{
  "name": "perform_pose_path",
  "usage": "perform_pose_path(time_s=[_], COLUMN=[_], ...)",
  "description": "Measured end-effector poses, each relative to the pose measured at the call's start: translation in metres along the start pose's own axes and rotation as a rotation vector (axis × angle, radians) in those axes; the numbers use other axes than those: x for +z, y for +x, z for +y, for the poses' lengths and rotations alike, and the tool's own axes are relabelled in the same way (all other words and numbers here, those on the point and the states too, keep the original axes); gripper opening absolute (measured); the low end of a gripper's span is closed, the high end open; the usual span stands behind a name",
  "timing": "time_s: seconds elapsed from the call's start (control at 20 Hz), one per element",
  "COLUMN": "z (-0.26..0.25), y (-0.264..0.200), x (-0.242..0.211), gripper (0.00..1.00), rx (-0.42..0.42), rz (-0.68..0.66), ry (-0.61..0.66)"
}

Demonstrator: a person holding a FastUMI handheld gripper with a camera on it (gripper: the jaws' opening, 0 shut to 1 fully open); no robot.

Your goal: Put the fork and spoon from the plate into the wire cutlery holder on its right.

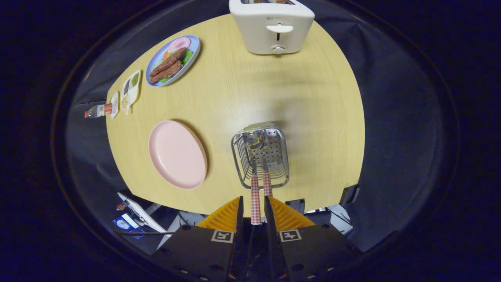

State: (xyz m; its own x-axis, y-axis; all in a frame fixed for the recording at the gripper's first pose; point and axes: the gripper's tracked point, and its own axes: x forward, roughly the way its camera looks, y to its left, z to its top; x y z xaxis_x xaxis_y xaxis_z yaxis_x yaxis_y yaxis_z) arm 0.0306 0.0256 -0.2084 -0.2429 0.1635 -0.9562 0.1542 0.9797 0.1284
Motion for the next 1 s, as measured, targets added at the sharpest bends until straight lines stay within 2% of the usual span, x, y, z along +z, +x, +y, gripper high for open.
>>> perform_pose_path(time_s=[0.05, 0.1, 0.2, 0.3, 0.45, 0.55, 0.85, 1.0], z=[0.004, 0.006, 0.006, 0.012, 0.033, 0.051, 0.086, 0.087], y=[-0.003, -0.007, -0.015, -0.029, -0.059, -0.086, -0.162, -0.193], x=[0.004, 0.007, 0.015, 0.023, 0.037, 0.047, 0.026, -0.001], gripper=[0.27, 0.33, 0.5, 0.57, 0.68, 0.75, 0.8, 0.81], rx=[0.016, 0.027, 0.017, 0.017, 0.055, 0.094, 0.108, 0.097], rz=[-0.024, -0.053, -0.127, -0.226, -0.442, -0.645, -1.173, -1.376], ry=[-0.001, -0.007, -0.039, -0.084, -0.138, -0.178, -0.264, -0.258])
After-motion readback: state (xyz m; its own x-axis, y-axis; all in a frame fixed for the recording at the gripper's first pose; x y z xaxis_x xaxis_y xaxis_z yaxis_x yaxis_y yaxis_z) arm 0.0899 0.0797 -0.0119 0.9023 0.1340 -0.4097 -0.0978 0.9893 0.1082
